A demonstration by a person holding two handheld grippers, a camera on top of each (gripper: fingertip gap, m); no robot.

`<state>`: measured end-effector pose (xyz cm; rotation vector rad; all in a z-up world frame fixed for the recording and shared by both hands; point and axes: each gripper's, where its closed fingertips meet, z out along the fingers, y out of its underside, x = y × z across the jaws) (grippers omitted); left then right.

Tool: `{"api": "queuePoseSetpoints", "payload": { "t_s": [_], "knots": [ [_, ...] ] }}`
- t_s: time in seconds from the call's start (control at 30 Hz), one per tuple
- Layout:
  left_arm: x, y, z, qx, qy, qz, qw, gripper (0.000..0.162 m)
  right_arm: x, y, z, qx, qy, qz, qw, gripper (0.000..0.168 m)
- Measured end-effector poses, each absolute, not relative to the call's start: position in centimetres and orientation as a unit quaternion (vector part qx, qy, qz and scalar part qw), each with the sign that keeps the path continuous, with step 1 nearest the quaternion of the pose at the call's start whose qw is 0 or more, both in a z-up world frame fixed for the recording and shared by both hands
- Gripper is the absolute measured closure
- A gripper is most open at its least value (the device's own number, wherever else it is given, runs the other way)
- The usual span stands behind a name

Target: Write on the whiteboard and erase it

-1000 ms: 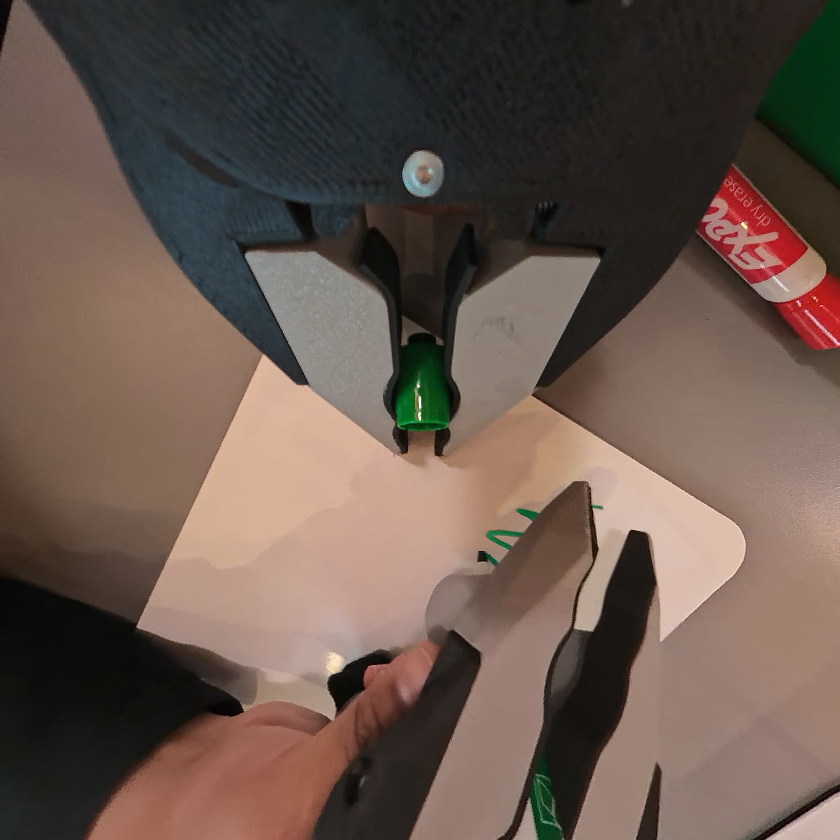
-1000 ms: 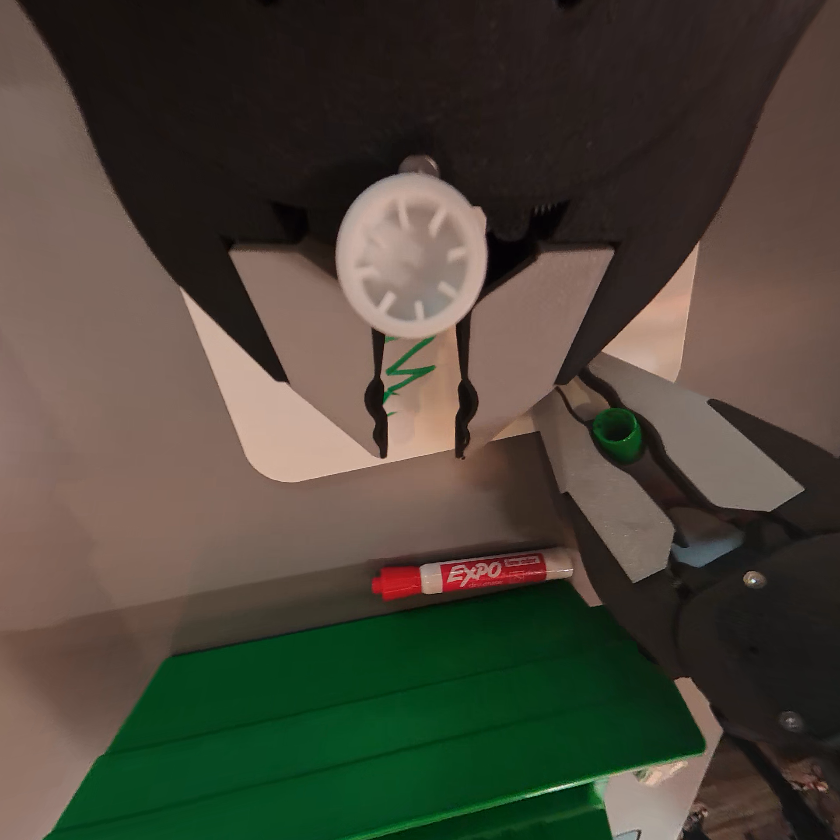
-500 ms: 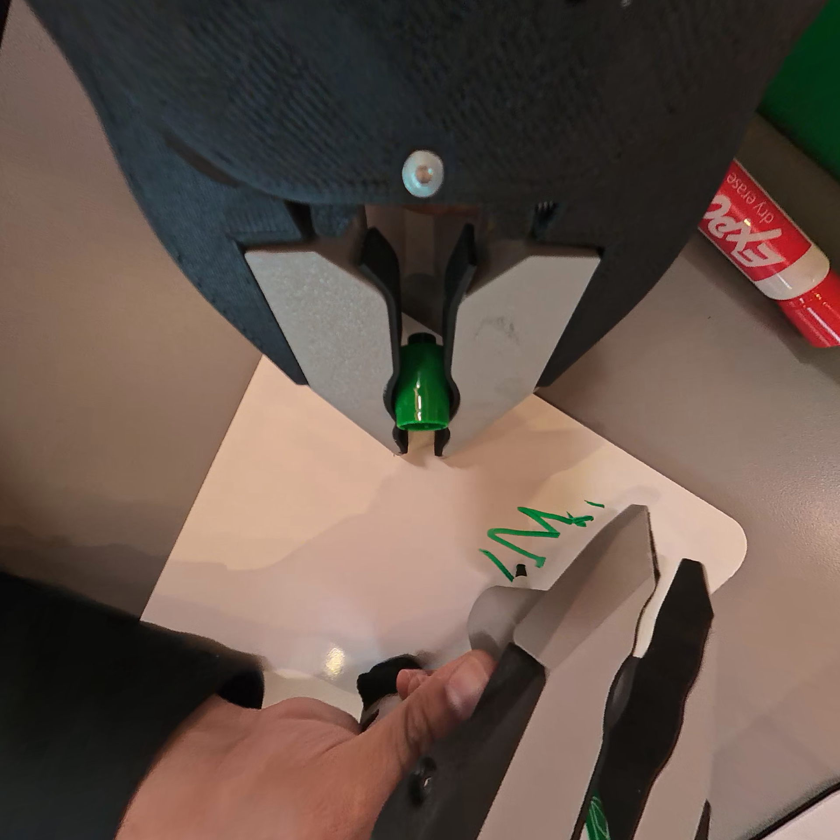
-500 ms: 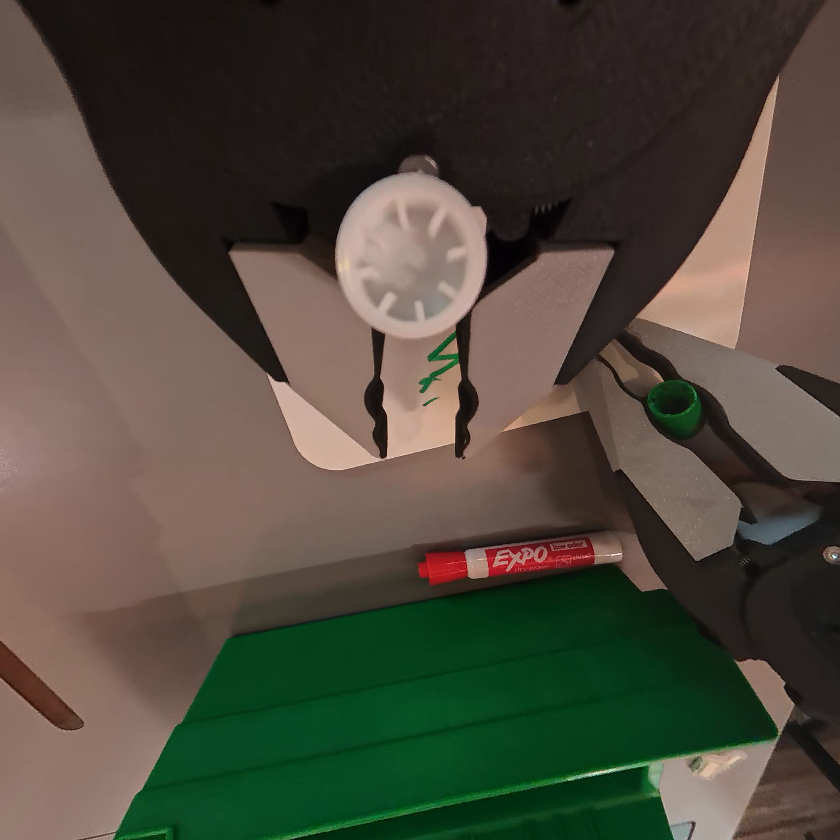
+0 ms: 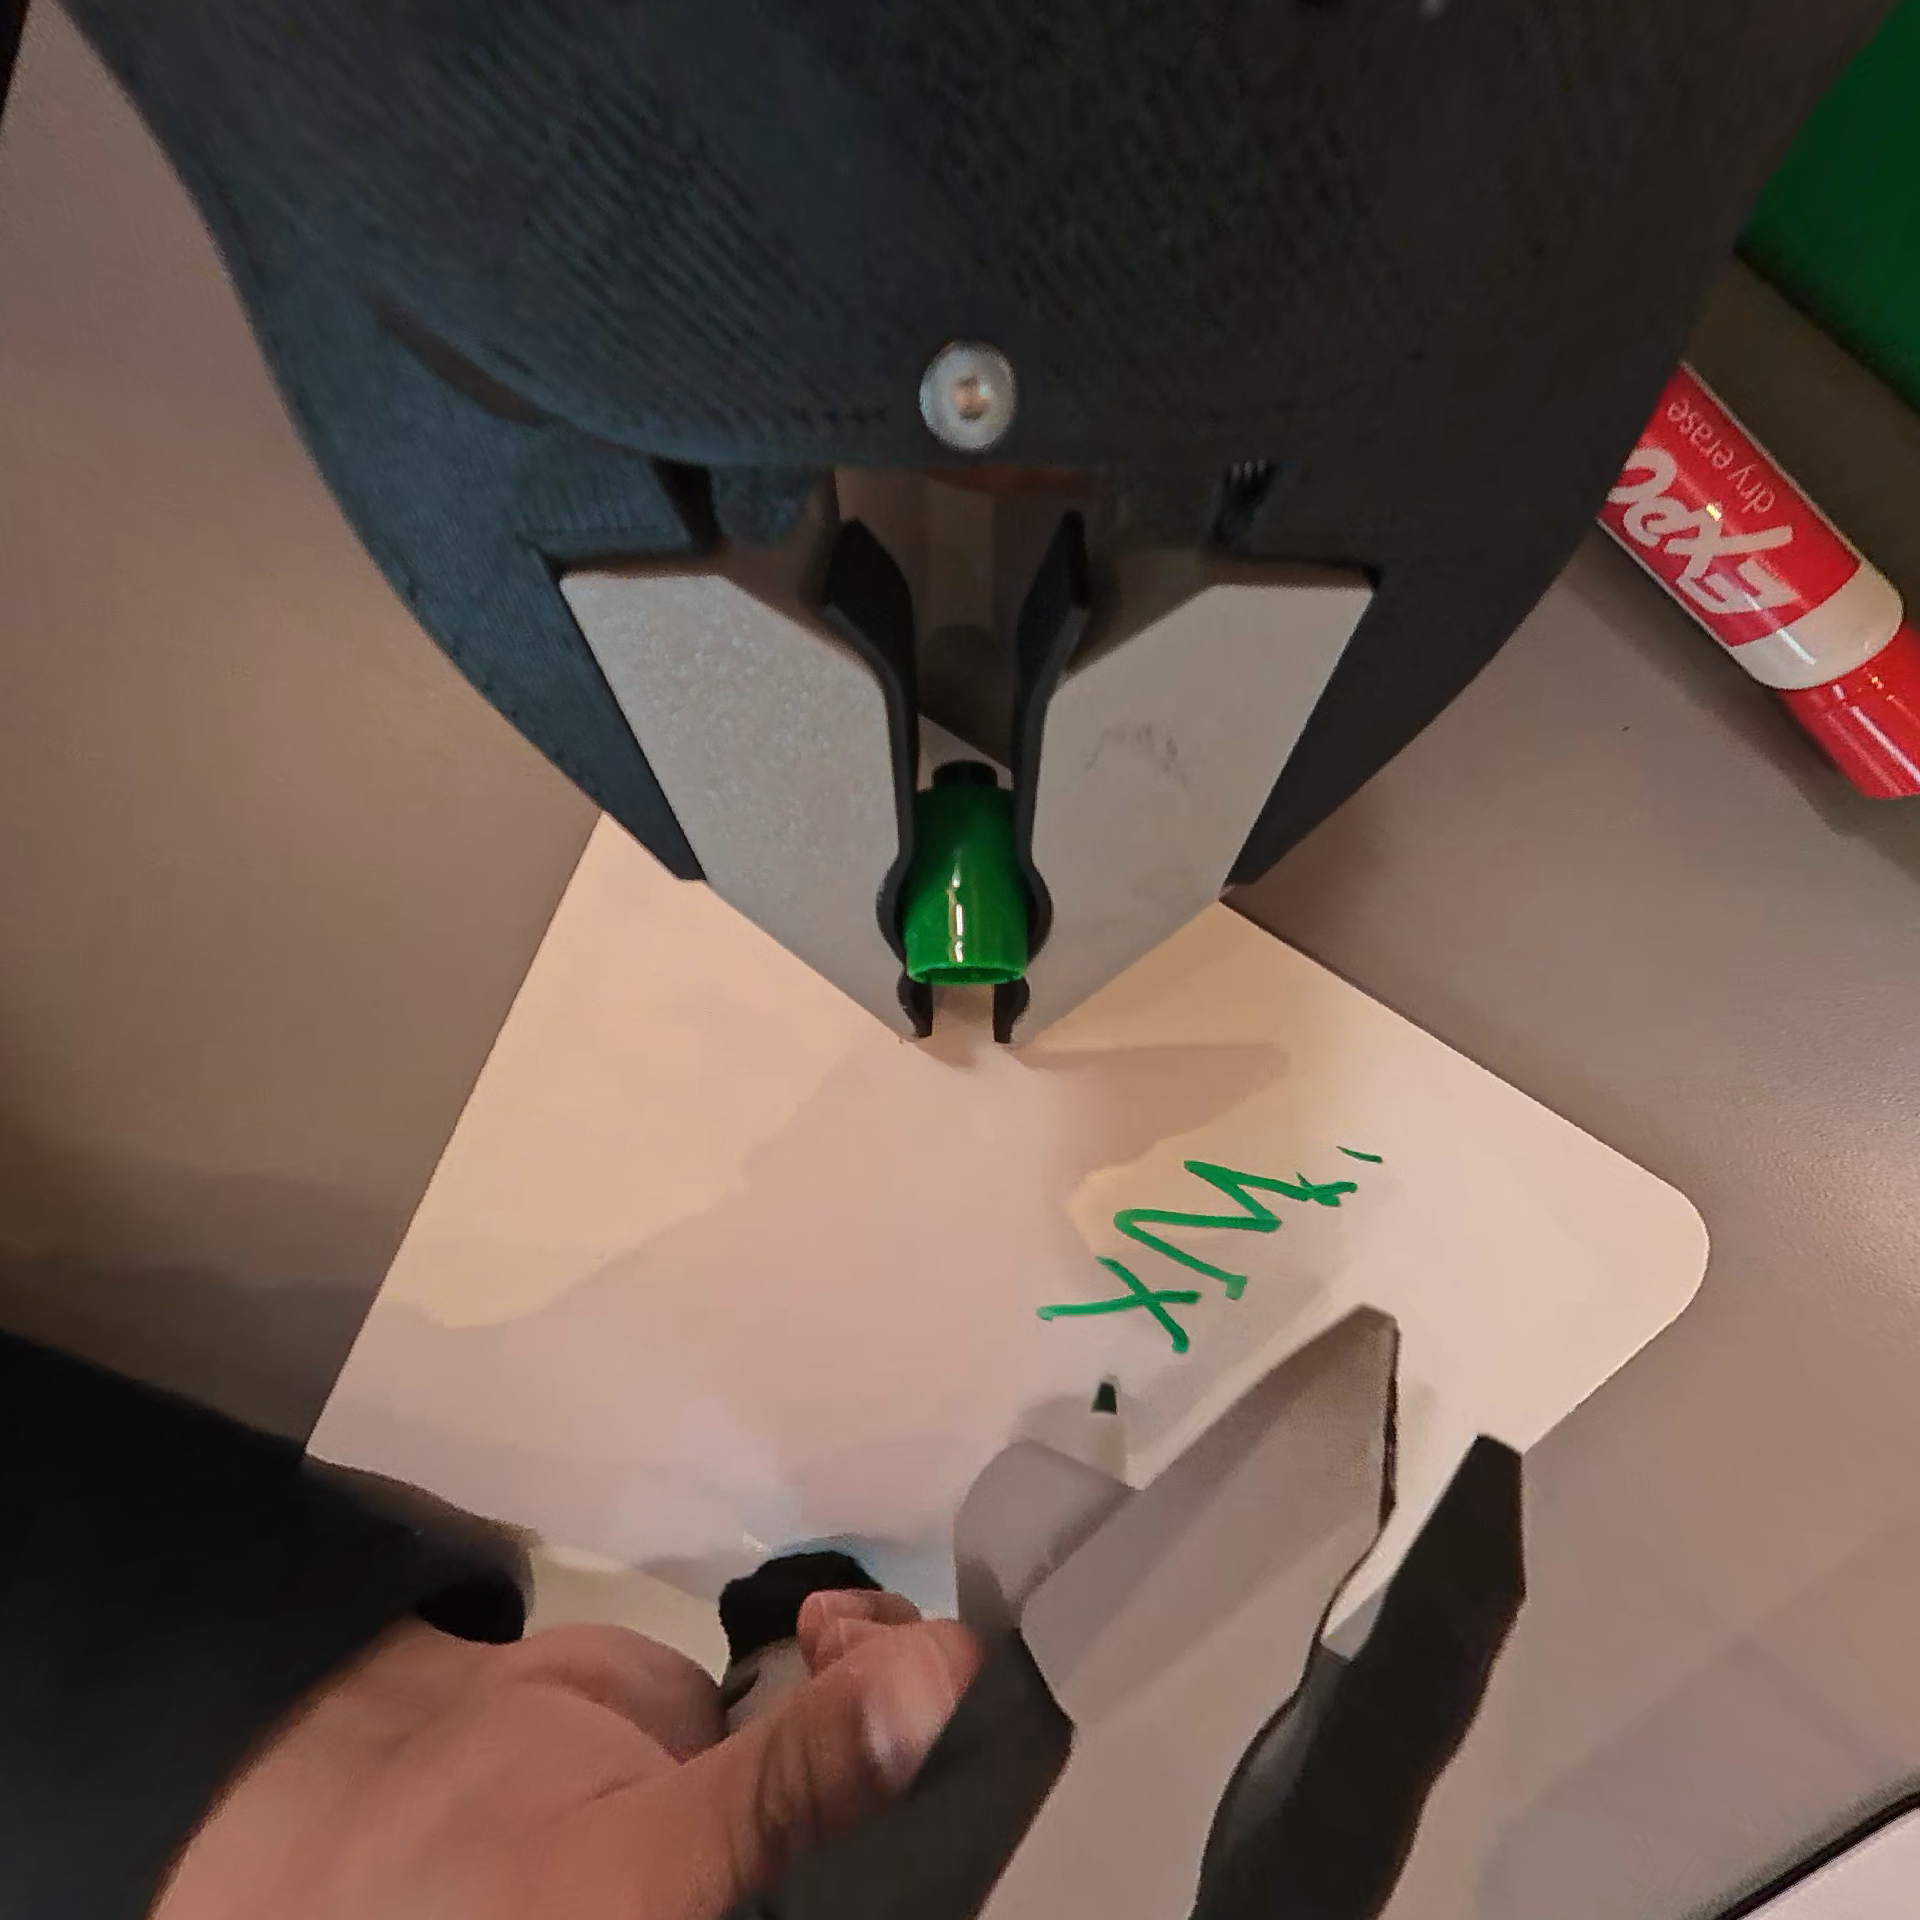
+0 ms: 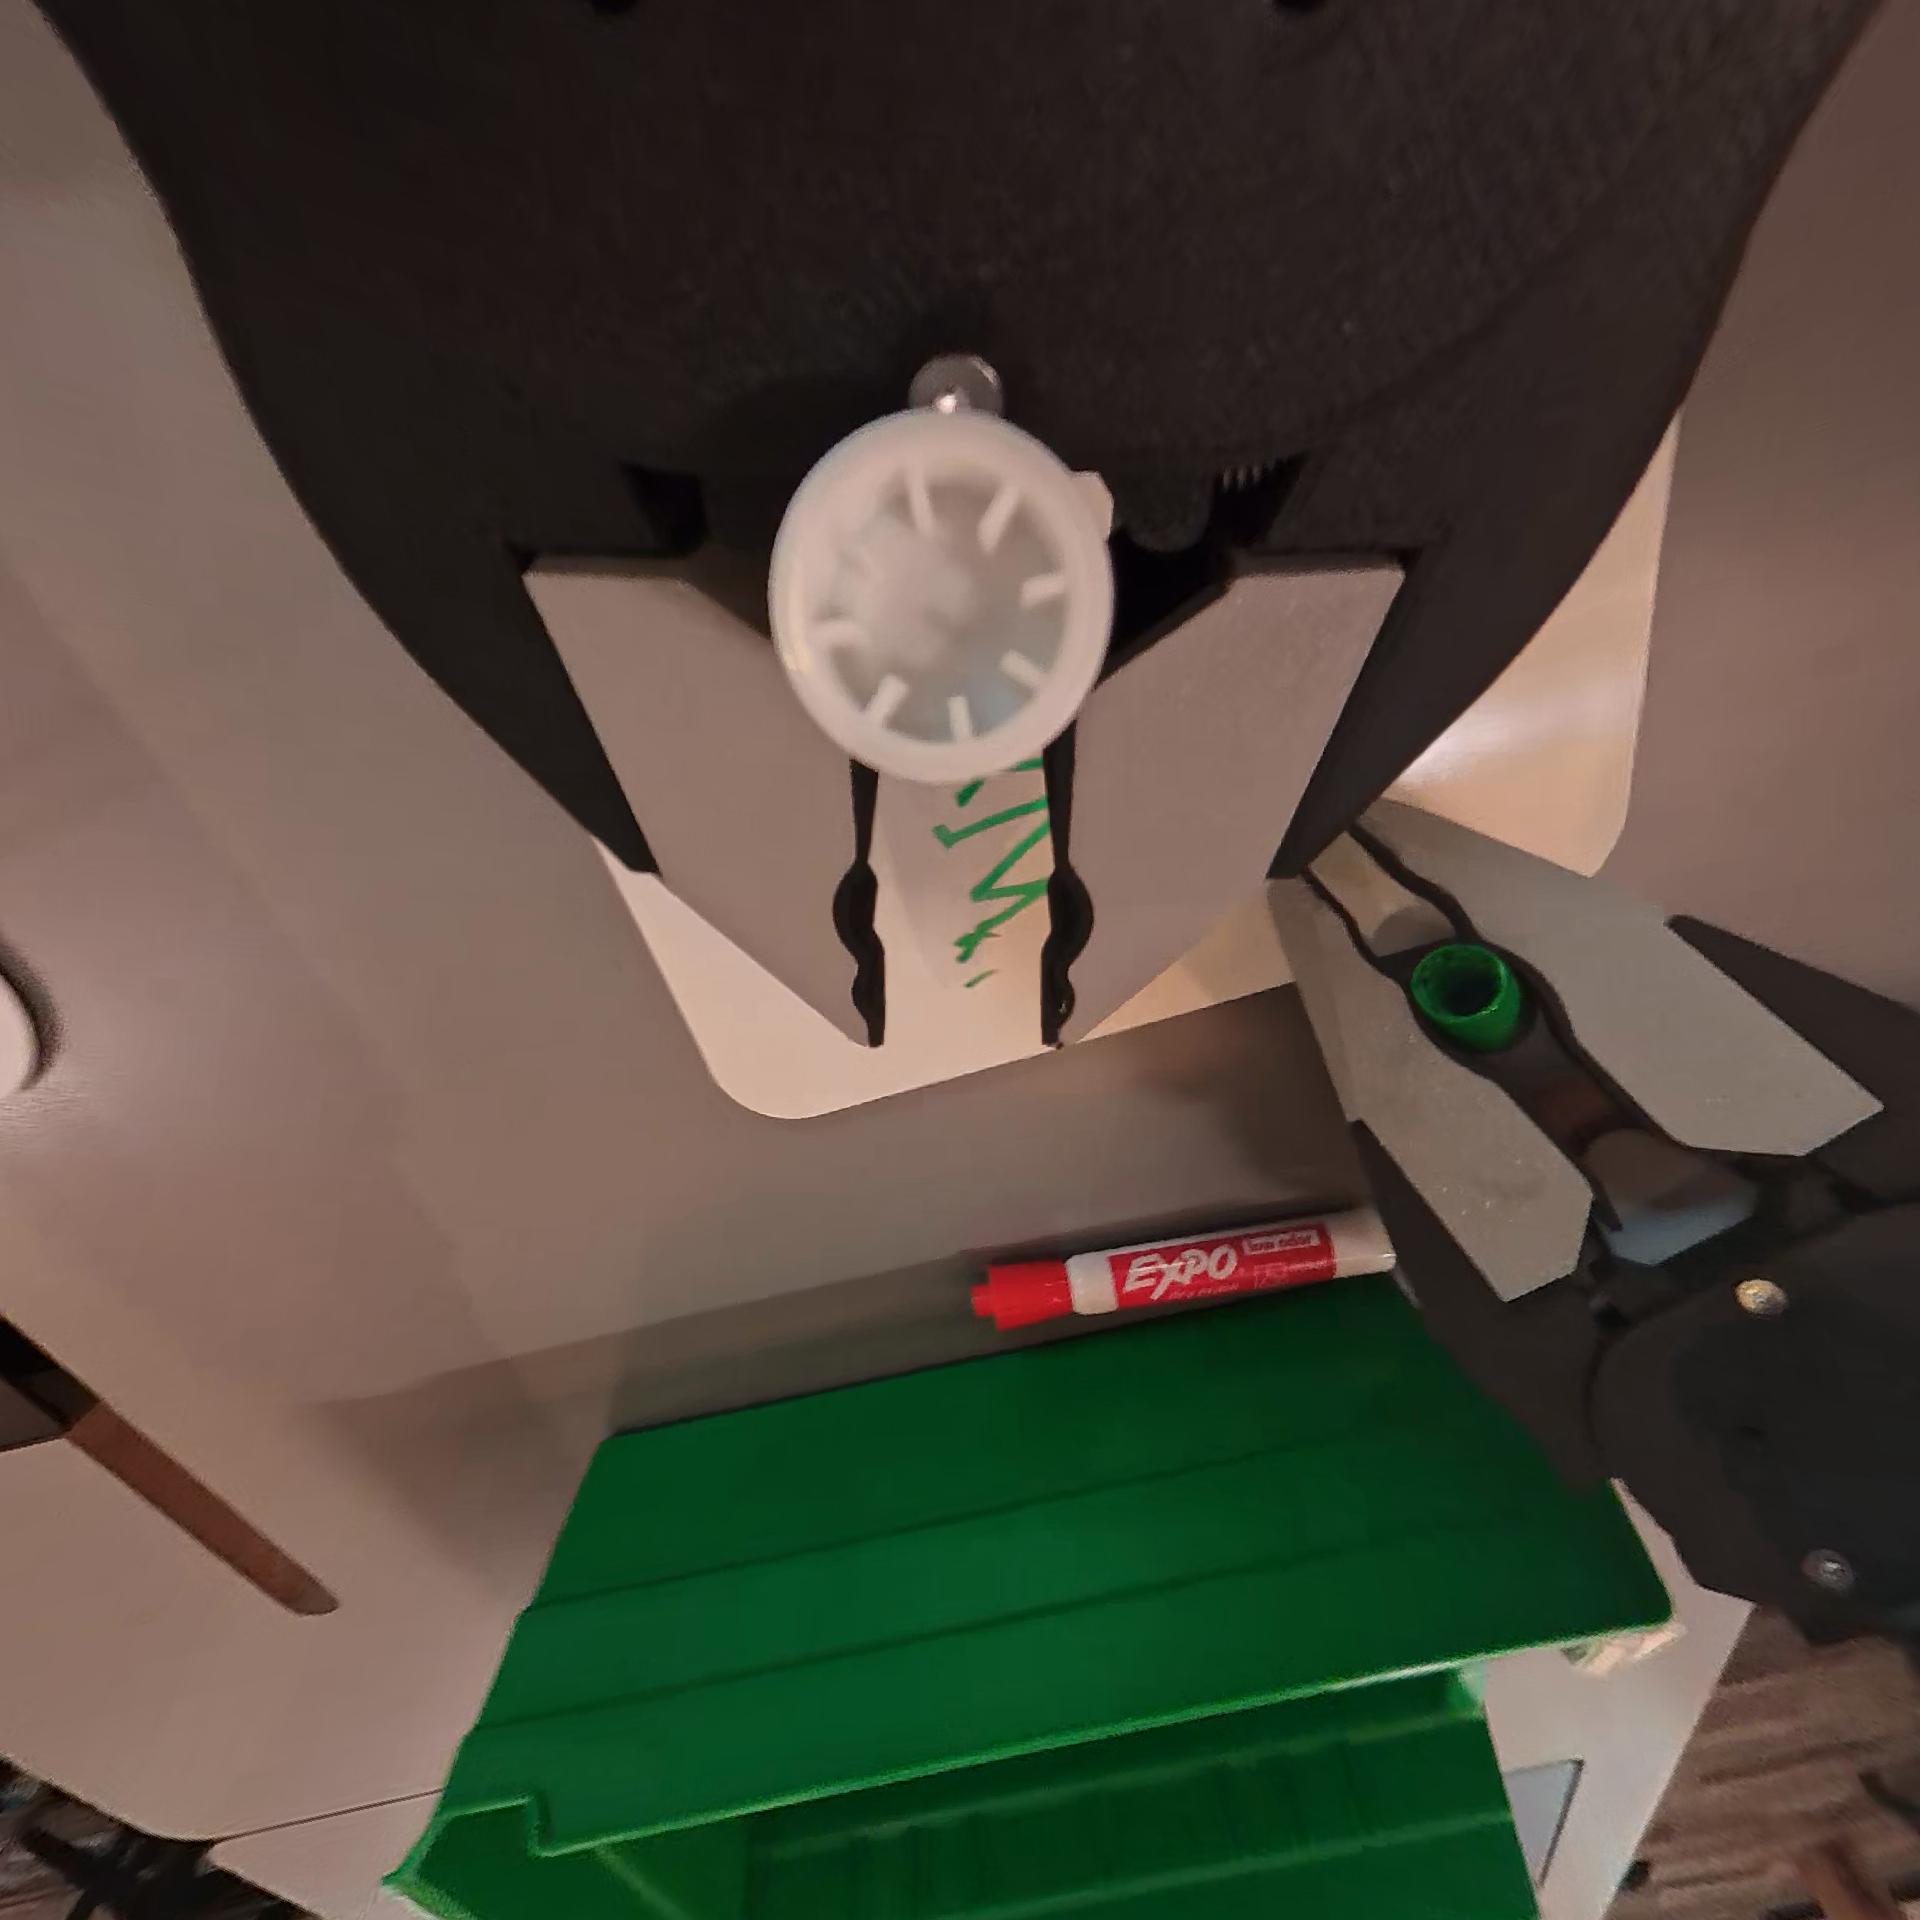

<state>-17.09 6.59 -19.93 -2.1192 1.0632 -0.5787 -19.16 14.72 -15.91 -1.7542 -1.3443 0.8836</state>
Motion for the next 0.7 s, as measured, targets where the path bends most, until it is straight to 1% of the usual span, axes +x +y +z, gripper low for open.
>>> {"api": "queuePoseSetpoints", "payload": {
  "t_s": [0.33, 0.7],
  "knots": [
    [-16.9, 6.6, -19.9, -0.815, 0.411, -0.222, 0.343, 0.152, -19.1, 16.3, -17.1, -0.7, -0.524, 0.323, 0.362, 0.14],
    [-17.0, 6.5, -19.9, -0.815, 0.411, -0.221, 0.343, 0.152, -18.2, 14.3, -17.2, -0.697, -0.532, 0.336, 0.345, 0.14]
  ]
}}
